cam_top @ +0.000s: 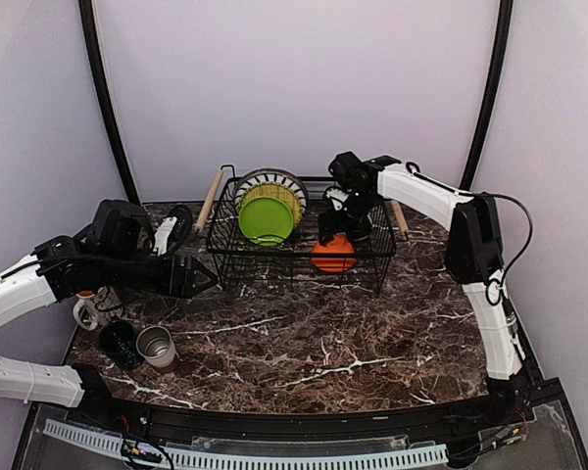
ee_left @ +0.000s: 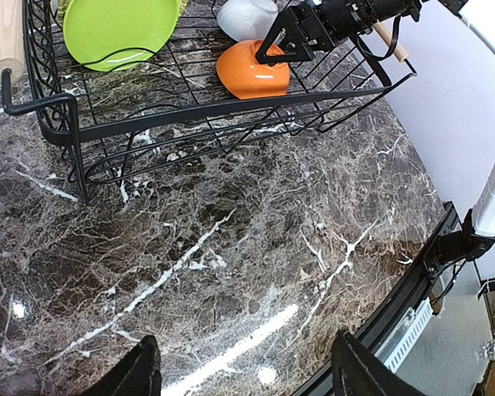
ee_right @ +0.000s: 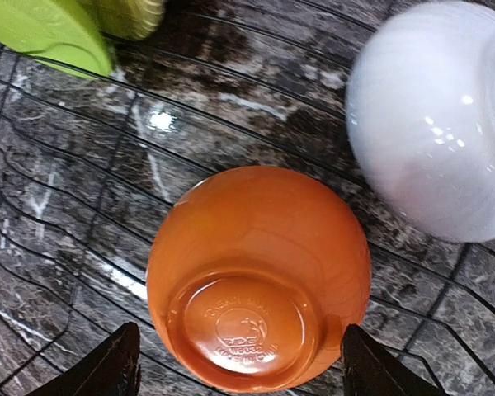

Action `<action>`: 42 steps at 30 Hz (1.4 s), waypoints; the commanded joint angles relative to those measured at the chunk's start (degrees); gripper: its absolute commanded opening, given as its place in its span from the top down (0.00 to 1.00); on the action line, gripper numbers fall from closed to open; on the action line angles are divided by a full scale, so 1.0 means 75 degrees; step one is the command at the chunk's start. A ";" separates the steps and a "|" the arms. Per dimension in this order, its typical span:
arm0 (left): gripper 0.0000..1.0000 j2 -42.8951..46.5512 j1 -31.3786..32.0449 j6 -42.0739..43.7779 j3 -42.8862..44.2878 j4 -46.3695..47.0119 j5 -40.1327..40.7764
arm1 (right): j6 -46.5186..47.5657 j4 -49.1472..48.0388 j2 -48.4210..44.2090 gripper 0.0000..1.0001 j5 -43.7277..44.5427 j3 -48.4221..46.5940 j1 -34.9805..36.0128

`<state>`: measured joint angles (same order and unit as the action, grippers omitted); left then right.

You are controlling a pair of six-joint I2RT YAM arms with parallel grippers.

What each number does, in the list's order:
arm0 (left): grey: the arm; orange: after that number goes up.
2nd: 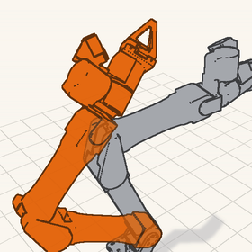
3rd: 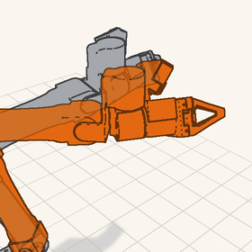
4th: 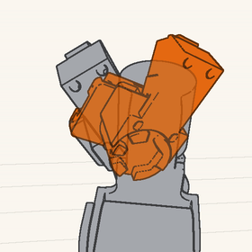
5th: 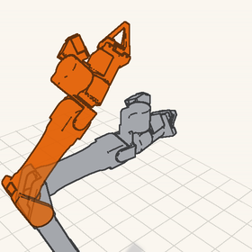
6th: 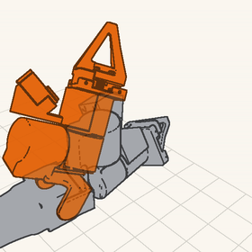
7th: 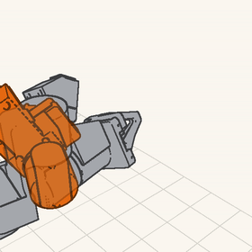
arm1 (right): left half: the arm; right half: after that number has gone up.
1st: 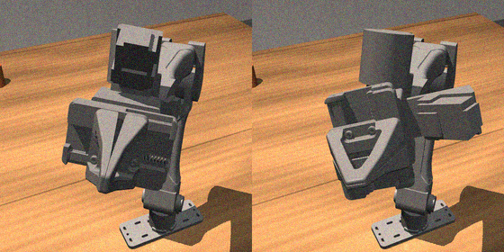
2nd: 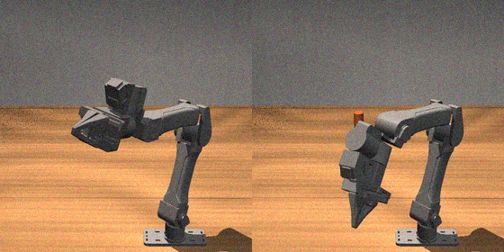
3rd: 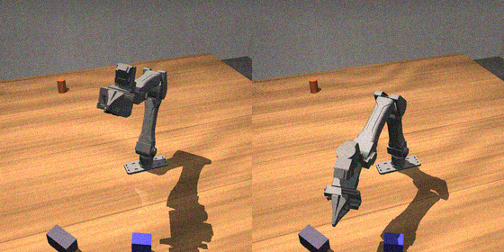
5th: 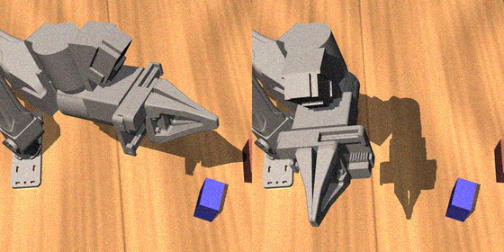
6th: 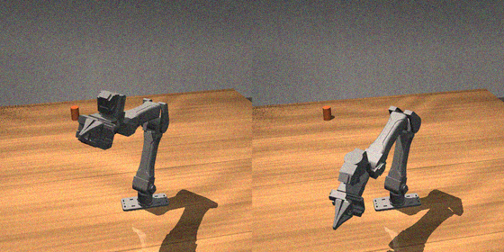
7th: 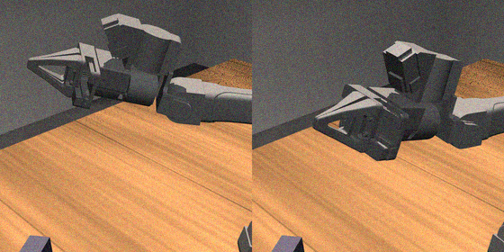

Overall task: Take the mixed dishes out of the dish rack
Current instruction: Adjust the bowl on the dish rack, then grab the bowl from the dish rack.

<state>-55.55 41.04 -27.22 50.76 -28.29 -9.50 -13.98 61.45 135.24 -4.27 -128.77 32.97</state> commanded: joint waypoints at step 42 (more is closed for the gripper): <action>0.30 -0.0150 0.0021 0.0167 0.0262 0.0198 -0.0110 | -0.4842 -0.4156 -0.0352 0.01 -0.1663 0.2474 -0.0107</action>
<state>-56.62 41.04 -27.00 51.29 -27.44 -10.04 -48.42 31.44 130.30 -17.56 -108.97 31.88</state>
